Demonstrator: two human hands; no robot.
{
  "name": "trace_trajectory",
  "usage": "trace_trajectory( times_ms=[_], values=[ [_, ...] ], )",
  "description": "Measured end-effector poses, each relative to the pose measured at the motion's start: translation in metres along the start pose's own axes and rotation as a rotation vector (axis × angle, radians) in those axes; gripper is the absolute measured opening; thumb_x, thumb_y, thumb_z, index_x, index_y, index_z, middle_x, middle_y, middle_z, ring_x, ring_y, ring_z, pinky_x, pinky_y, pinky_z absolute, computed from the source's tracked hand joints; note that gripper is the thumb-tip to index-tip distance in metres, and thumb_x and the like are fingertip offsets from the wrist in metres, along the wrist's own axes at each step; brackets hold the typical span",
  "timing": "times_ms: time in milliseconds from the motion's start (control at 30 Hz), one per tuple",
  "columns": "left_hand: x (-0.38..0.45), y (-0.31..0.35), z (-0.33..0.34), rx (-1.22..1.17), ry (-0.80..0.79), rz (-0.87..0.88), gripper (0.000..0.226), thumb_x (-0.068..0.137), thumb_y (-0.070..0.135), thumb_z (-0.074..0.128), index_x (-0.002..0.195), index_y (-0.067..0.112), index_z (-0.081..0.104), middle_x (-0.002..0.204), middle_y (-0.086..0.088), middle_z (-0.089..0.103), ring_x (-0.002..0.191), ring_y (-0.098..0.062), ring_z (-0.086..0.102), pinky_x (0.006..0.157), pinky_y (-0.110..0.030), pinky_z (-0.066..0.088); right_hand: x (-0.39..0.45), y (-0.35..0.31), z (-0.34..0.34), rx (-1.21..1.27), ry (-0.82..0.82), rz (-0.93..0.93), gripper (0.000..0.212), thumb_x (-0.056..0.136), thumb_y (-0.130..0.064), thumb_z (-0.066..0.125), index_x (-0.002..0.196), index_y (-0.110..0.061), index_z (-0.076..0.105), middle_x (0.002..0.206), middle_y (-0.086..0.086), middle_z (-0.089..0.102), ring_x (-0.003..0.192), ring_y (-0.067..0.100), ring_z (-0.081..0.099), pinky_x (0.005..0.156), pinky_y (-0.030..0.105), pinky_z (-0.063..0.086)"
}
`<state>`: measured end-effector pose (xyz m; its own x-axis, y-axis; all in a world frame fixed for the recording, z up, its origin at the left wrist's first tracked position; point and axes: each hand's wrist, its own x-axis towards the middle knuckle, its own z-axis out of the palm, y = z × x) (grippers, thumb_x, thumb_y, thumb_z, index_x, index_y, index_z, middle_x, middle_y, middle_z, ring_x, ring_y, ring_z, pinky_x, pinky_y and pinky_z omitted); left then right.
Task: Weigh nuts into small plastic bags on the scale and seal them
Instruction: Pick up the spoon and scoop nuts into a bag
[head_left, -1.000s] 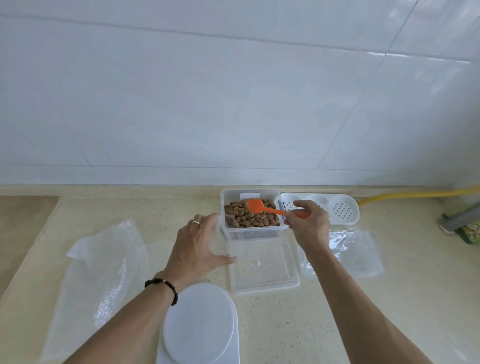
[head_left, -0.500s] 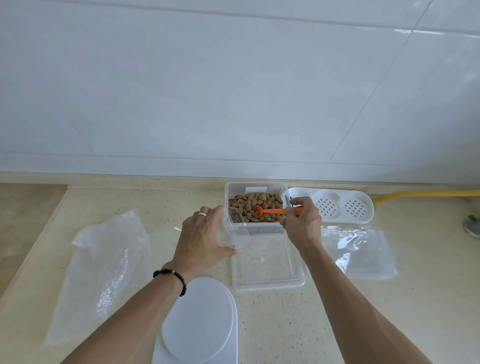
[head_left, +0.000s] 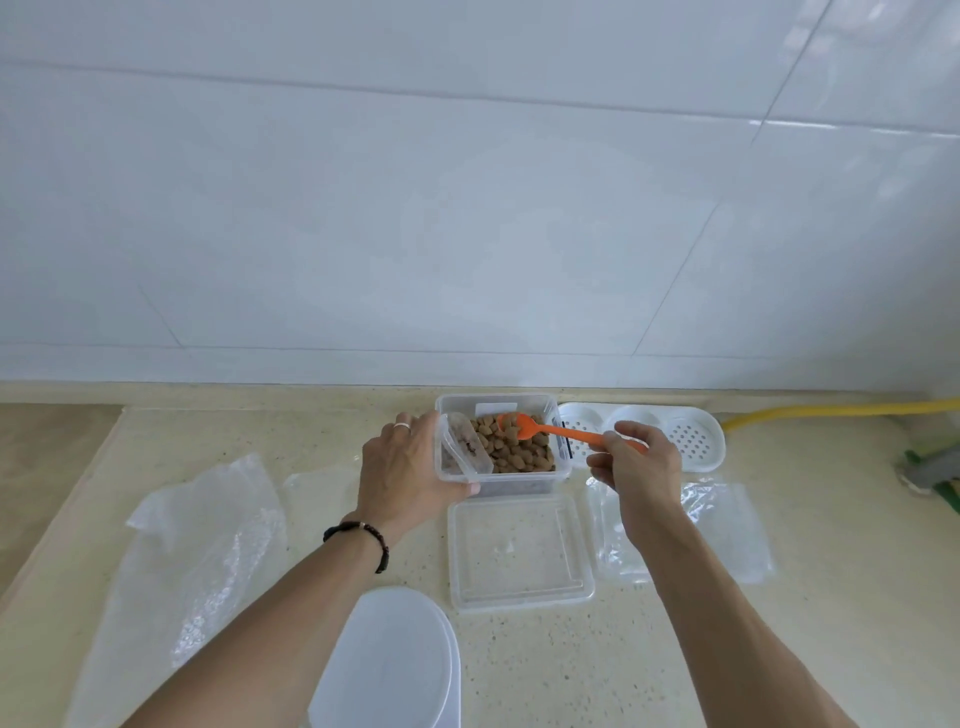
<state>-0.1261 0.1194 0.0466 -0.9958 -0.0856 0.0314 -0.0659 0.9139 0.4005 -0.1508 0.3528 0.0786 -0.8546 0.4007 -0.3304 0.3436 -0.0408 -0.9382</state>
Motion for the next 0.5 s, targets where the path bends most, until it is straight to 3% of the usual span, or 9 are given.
trace_trajectory(
  times_ms=[167,267,333,400,500],
  values=[
    [0.009,0.008,-0.002,-0.067,-0.031,-0.017,0.089,0.058,0.065,0.076,0.130,0.024,0.042,0.111,0.001,0.048,0.109,-0.023,0.050,0.086,-0.036,0.041,-0.017,-0.025,0.006,-0.147,-0.097,-0.173,0.016,0.093,-0.007,0.058,0.109,-0.010,0.058,0.079,0.015,0.070,0.053,0.014,0.064,0.058,0.029,0.056],
    [0.008,0.014,-0.006,-0.204,-0.036,0.002,0.094,0.050,0.073,0.067,0.126,0.023,0.044,0.104,0.004,0.042,0.104,-0.020,0.049,0.083,-0.033,0.040,-0.033,-0.030,0.015,-0.412,-0.264,-0.467,0.013,0.093,-0.011,0.058,0.104,-0.016,0.056,0.076,0.008,0.068,0.060,0.021,0.065,0.061,0.036,0.056],
    [0.006,0.016,-0.006,-0.266,-0.026,0.026,0.090,0.053,0.065,0.075,0.125,0.022,0.043,0.103,0.005,0.040,0.103,-0.019,0.048,0.084,-0.032,0.041,-0.041,-0.030,0.019,-0.518,-0.360,-0.614,0.012,0.094,-0.011,0.059,0.103,-0.018,0.055,0.075,-0.004,0.066,0.062,0.014,0.060,0.059,0.027,0.051],
    [0.005,0.015,-0.004,-0.283,-0.013,0.040,0.086,0.058,0.053,0.084,0.126,0.022,0.042,0.105,0.005,0.038,0.103,-0.019,0.048,0.085,-0.032,0.043,-0.043,-0.034,0.018,-0.518,-0.345,-0.677,0.014,0.094,-0.010,0.060,0.103,-0.021,0.055,0.075,-0.009,0.065,0.063,0.013,0.059,0.058,0.024,0.048],
    [0.004,0.009,-0.001,-0.265,-0.002,0.034,0.090,0.059,0.053,0.085,0.131,0.023,0.040,0.107,0.004,0.039,0.103,-0.020,0.047,0.086,-0.033,0.043,-0.039,-0.037,0.014,-0.491,-0.293,-0.688,0.018,0.093,-0.012,0.062,0.103,-0.025,0.054,0.079,-0.007,0.066,0.064,0.019,0.062,0.060,0.029,0.050]
  ],
)
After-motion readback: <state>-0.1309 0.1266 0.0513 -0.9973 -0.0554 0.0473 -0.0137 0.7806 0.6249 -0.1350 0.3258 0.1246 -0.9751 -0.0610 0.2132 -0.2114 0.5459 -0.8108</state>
